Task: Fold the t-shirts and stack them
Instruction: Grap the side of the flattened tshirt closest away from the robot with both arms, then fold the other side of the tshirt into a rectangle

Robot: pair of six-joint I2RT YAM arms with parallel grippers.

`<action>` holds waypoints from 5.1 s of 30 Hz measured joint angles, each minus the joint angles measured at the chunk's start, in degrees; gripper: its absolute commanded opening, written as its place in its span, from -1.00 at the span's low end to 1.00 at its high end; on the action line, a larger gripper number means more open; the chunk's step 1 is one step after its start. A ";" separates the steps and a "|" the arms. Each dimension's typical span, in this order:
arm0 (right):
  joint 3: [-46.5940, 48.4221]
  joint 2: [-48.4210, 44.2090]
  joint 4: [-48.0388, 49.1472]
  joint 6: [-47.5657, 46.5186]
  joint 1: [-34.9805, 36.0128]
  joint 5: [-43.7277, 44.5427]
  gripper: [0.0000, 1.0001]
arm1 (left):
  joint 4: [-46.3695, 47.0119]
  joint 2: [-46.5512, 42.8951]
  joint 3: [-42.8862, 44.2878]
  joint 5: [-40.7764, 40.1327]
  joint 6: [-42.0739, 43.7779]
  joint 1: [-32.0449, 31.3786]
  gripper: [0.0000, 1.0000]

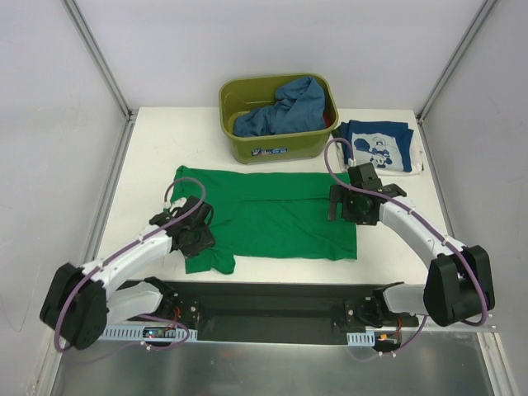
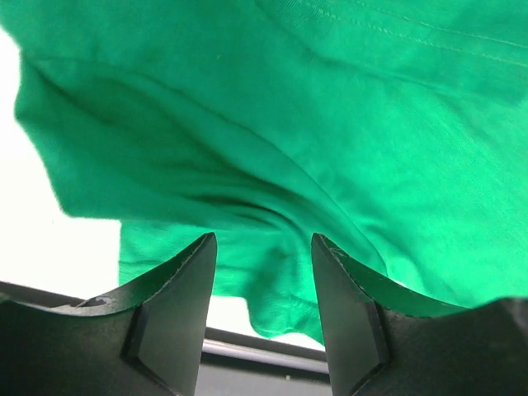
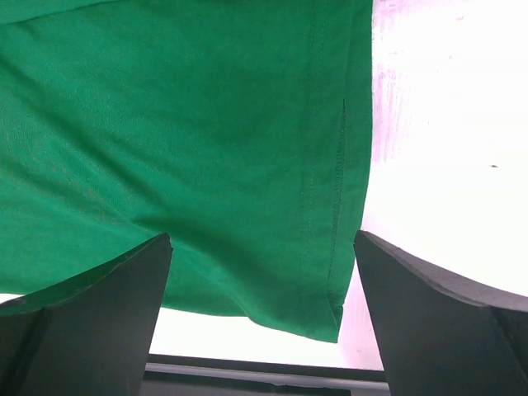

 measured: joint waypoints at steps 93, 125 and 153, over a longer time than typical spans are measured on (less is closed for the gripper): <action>-0.72 -4.46 -8.63 10.29 -0.28 2.71 -0.87 | -11.85 -8.04 13.99 -1.99 -2.58 1.11 -1.00; 20.87 20.76 -7.32 3.56 -8.90 3.61 0.93 | -3.10 30.88 41.16 0.79 14.23 17.57 0.99; 3.82 18.51 13.70 4.72 0.70 -16.41 0.93 | 17.18 32.72 27.23 21.31 11.23 15.23 0.99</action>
